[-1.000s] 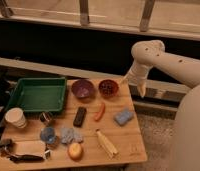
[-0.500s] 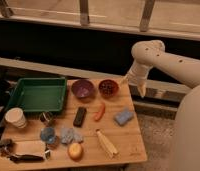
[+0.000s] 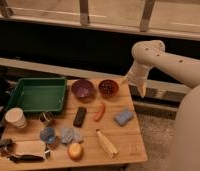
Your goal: Wipe tray with sponge
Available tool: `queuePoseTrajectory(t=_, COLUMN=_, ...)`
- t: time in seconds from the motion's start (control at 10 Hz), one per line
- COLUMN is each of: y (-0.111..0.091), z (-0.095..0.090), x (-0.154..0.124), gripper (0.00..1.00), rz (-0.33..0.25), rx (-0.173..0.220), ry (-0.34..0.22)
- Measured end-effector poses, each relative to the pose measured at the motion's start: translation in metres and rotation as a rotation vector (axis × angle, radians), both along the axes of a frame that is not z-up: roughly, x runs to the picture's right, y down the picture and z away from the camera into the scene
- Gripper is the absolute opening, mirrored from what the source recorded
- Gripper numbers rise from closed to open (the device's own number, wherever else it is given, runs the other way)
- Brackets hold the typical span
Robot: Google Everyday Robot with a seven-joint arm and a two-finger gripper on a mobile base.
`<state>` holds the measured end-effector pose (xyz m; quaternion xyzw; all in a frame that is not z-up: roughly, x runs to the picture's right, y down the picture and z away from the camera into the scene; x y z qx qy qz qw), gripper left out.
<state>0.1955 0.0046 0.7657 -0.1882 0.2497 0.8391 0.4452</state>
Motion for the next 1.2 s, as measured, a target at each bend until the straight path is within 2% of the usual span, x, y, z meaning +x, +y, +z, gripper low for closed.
queuePoseTrajectory(t=0.6, y=0.000, z=0.000, x=0.000, gripper=0.80, rz=-0.002, rx=0.000, ry=0.002)
queuePoseTrajectory(t=0.7, y=0.005, z=0.001, x=0.000, gripper=0.80, rz=-0.012, rx=-0.013, ry=-0.001)
queuePoseTrajectory(t=0.9, y=0.025, z=0.009, x=0.001, gripper=0.80, rz=-0.017, rx=-0.063, ry=-0.010)
queuePoseTrajectory(t=1.2, y=0.051, z=0.021, x=0.003, gripper=0.80, rz=-0.002, rx=-0.132, ry=-0.030)
